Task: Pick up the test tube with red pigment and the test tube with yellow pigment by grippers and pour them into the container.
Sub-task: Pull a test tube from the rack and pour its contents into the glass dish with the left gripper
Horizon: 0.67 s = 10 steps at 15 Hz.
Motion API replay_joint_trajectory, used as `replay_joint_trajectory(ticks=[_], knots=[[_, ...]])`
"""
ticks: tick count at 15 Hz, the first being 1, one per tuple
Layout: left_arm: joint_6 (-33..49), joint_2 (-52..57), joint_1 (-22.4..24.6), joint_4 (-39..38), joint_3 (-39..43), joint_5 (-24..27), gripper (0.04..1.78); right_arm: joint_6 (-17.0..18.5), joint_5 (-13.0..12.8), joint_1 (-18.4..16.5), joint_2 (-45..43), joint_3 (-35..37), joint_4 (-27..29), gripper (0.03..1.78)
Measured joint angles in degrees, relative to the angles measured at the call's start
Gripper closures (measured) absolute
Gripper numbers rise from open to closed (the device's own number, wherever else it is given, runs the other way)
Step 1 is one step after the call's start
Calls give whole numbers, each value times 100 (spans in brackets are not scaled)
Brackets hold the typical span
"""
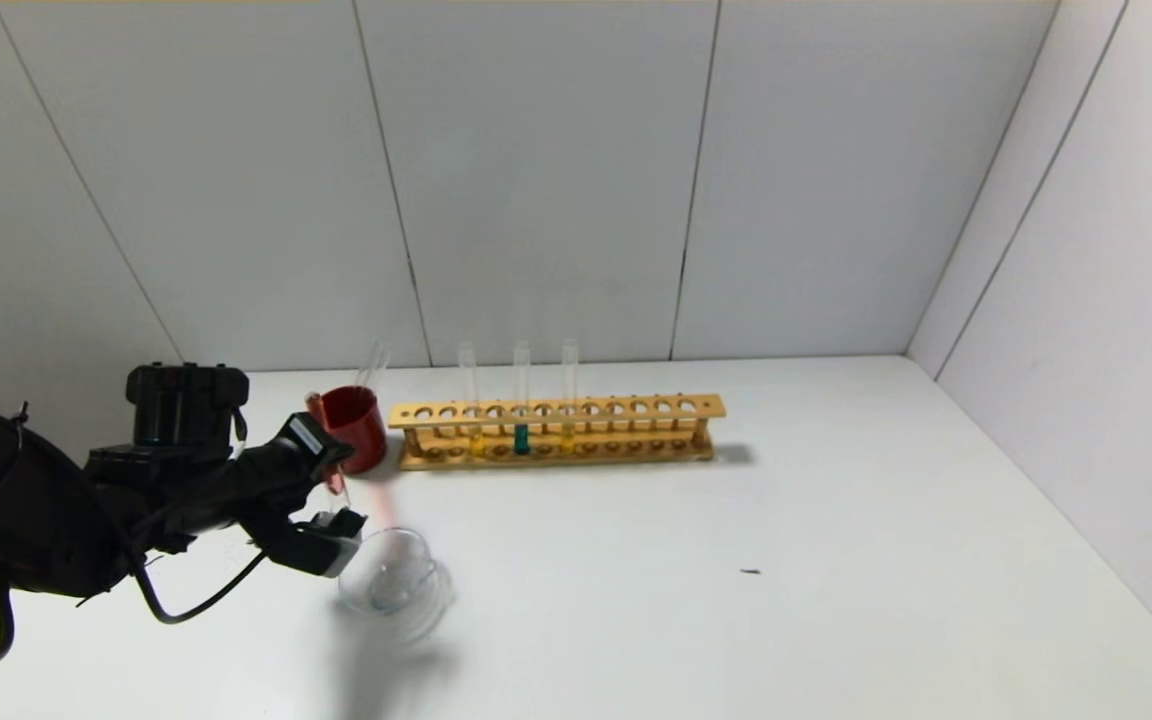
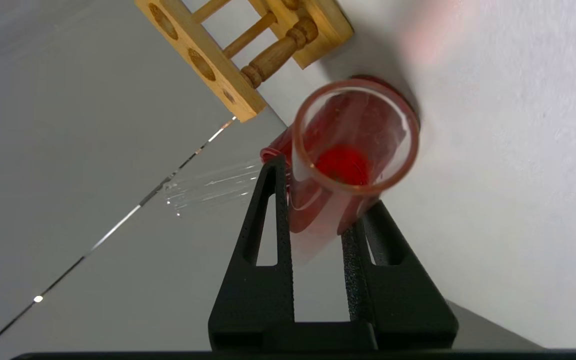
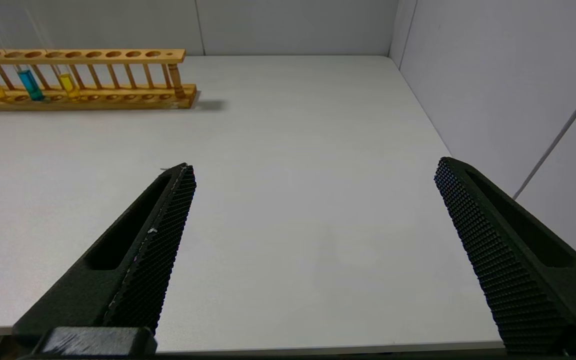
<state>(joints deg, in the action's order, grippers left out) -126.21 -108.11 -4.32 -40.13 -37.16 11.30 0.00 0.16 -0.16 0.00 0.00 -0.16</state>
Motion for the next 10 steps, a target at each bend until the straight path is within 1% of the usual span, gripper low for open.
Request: replay_joint_trajectory(ticks=[3, 7, 10], knots=[[-96, -13, -43, -5, -2, -41, 149, 0, 0, -2, 0, 0, 0, 6], [-96, -22, -285, -22, -7, -315, 149, 0, 0, 0, 0, 0, 0, 6], [-98, -24, -380, -22, -24, -364, 149, 0, 0, -2, 0, 0, 0, 6]])
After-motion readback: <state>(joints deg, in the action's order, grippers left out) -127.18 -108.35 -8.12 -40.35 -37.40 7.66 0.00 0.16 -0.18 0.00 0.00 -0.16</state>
